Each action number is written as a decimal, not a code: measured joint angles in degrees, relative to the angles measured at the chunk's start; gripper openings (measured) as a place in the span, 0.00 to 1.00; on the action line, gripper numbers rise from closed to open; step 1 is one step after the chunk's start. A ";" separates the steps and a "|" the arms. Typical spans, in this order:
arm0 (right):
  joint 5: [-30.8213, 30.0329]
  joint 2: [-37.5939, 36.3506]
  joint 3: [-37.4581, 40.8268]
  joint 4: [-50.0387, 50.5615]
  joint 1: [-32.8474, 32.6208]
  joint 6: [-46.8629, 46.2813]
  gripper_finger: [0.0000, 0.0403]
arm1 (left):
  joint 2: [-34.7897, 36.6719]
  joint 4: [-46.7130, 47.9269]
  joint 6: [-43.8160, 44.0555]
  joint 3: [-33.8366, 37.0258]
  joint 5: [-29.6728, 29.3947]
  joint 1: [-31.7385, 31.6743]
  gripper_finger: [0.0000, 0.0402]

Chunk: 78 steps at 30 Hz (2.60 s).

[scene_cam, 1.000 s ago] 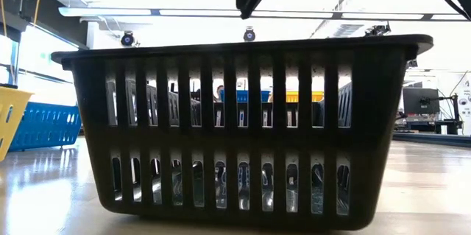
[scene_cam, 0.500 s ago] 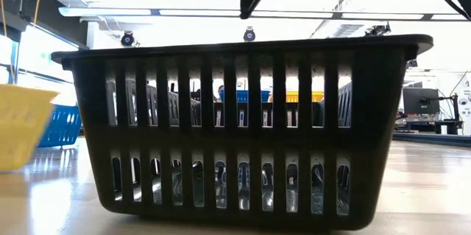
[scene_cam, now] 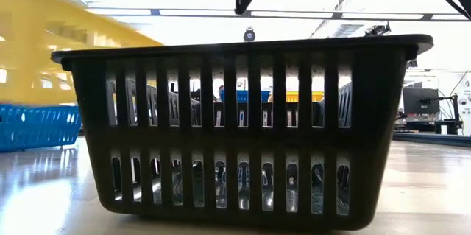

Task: Stack baskets on shelf by color
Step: Stack the yellow bin on top of the yellow bin on the shelf

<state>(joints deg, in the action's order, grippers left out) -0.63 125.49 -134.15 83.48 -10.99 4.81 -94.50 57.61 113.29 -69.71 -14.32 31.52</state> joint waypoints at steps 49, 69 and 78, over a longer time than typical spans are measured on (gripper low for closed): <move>-11.75 -3.47 0.00 -8.14 -0.21 -10.47 0.21 | 13.94 -19.11 -51.92 -0.57 2.43 -37.94 0.00; -8.67 -3.50 -0.04 -3.74 0.37 -20.06 0.21 | 13.86 -22.98 -54.66 -0.48 3.22 -38.38 0.00; -10.92 -3.65 -0.15 -0.20 0.22 -23.53 0.21 | 14.21 -23.99 -55.26 -0.44 6.67 -38.46 0.00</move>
<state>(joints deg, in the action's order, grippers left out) -11.55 121.84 -134.30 83.29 -10.76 -18.72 -80.29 33.62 58.03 -70.15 -7.66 -6.94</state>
